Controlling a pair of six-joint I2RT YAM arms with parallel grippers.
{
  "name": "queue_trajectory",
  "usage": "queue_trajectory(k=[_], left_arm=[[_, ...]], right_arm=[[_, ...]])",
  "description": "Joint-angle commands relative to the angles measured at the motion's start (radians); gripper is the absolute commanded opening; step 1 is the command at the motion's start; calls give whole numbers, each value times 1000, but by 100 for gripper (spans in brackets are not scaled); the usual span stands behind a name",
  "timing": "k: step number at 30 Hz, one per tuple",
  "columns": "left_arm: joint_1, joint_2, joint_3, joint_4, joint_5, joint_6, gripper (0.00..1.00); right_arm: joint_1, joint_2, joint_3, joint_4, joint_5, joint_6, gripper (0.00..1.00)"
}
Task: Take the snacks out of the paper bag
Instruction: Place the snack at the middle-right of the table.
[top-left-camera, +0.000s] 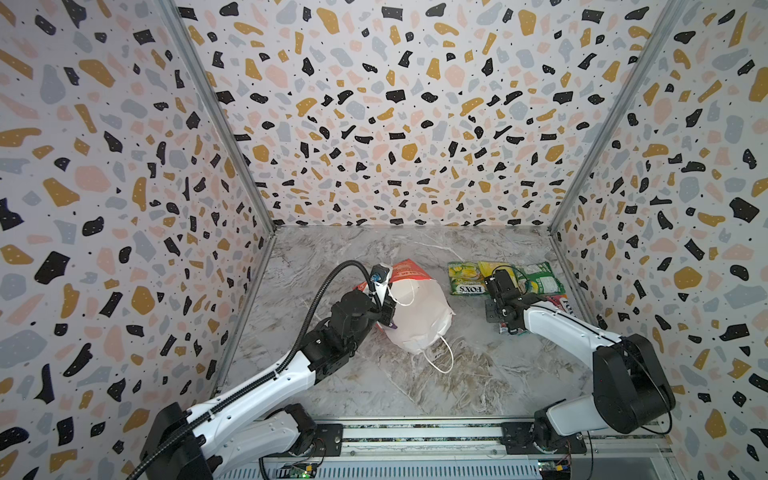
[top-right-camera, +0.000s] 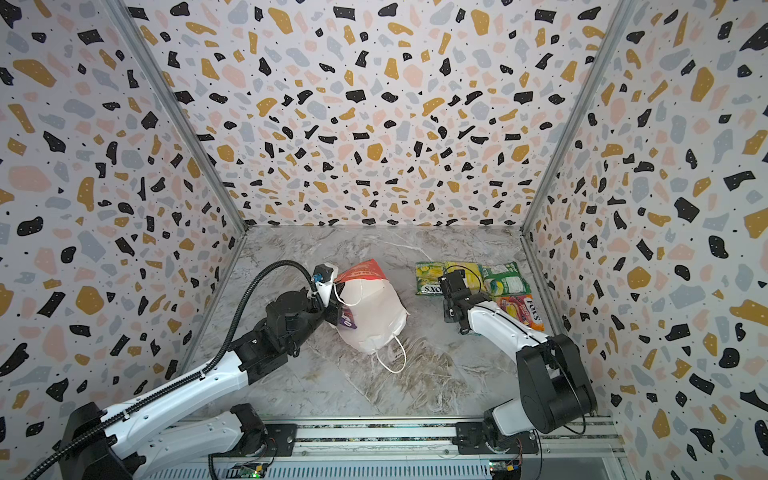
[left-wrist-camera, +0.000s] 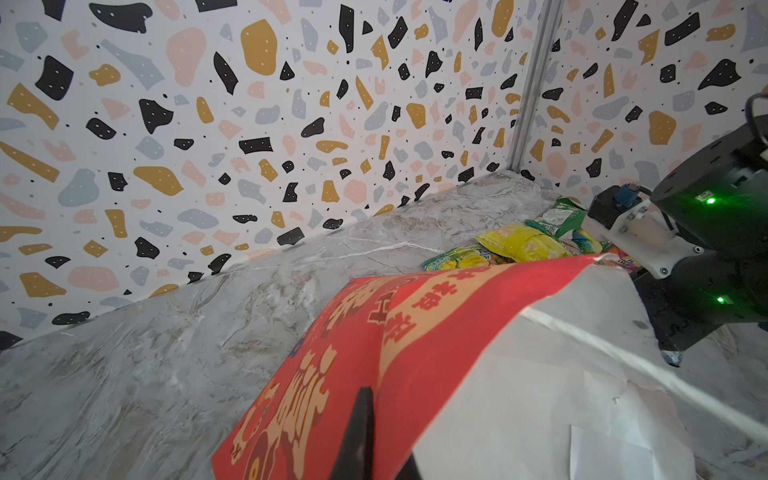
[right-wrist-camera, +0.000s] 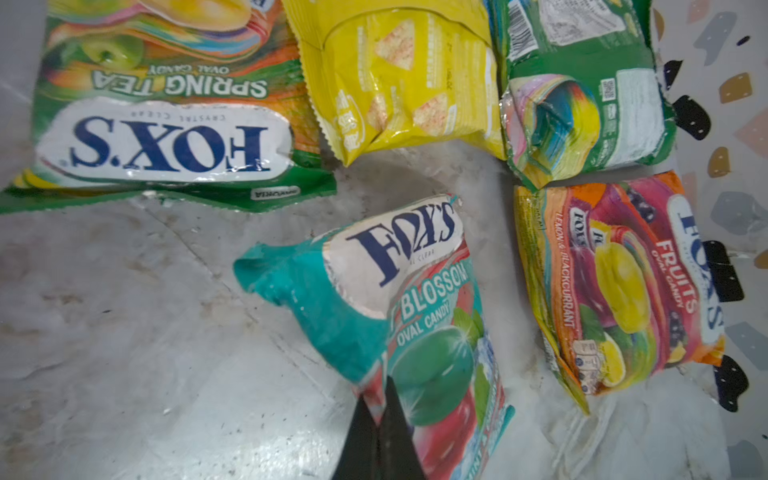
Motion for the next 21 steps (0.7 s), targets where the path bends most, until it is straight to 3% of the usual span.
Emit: queue_trajectory(k=[1, 7, 10, 14, 21], left_arm=[[7, -11, 1, 23, -2, 4, 0], [8, -9, -2, 30, -3, -2, 0], [7, -6, -3, 34, 0, -2, 0], [8, 1, -1, 32, 1, -2, 0], [7, 17, 4, 37, 2, -2, 0]], right_arm=[[-10, 13, 43, -2, 62, 14, 2], [-18, 67, 58, -6, 110, 16, 8], [-18, 84, 71, -17, 114, 26, 24], [-18, 86, 92, -41, 141, 31, 35], [-18, -23, 96, -4, -52, 37, 44]])
